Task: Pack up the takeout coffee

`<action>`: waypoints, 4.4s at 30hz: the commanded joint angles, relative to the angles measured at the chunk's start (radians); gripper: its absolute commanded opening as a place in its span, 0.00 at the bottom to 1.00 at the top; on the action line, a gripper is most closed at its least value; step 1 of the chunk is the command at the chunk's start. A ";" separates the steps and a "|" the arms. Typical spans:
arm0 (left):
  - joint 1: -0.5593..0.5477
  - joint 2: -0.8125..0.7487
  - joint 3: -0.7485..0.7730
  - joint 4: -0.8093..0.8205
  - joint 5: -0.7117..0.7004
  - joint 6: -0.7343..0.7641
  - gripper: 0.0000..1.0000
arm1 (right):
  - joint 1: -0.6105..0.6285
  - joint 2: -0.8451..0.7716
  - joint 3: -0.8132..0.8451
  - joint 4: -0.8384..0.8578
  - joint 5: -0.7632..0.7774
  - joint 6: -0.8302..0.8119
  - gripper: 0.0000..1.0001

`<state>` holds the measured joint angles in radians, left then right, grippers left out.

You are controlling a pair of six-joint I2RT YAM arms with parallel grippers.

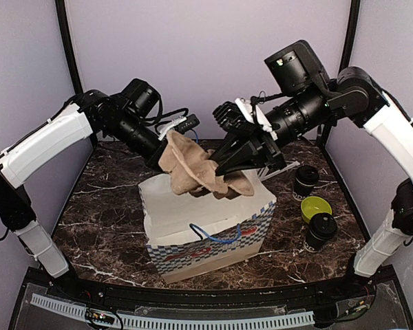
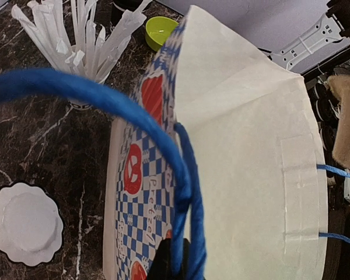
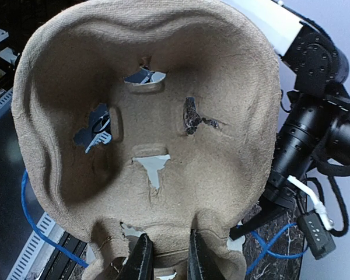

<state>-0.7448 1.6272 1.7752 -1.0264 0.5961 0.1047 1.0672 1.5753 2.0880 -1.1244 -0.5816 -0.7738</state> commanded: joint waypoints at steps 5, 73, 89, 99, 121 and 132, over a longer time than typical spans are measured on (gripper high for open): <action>-0.006 0.062 0.084 0.028 0.078 0.069 0.00 | 0.057 0.055 -0.010 -0.005 0.097 -0.034 0.10; -0.026 -0.484 -0.287 0.291 -0.546 0.027 0.91 | 0.065 0.421 -0.280 -0.096 0.485 -0.040 0.26; -0.026 -0.441 -0.258 0.280 -0.539 0.027 0.91 | 0.061 0.190 -0.215 -0.119 0.419 -0.034 0.42; -0.024 -0.320 -0.108 0.232 -0.720 -0.010 0.91 | -0.073 -0.108 -0.215 -0.023 0.366 0.000 0.47; -0.005 -0.364 -0.179 0.364 -0.725 -0.047 0.92 | -1.111 -0.034 -0.394 -0.128 0.269 -0.097 0.69; -0.002 -0.427 -0.263 0.381 -0.702 -0.069 0.92 | -1.042 0.296 -0.194 -0.293 0.326 -0.150 0.75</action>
<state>-0.7547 1.2335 1.5345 -0.6731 -0.1284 0.0528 -0.0326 1.8503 1.8572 -1.3411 -0.2928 -0.9058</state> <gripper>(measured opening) 0.918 0.753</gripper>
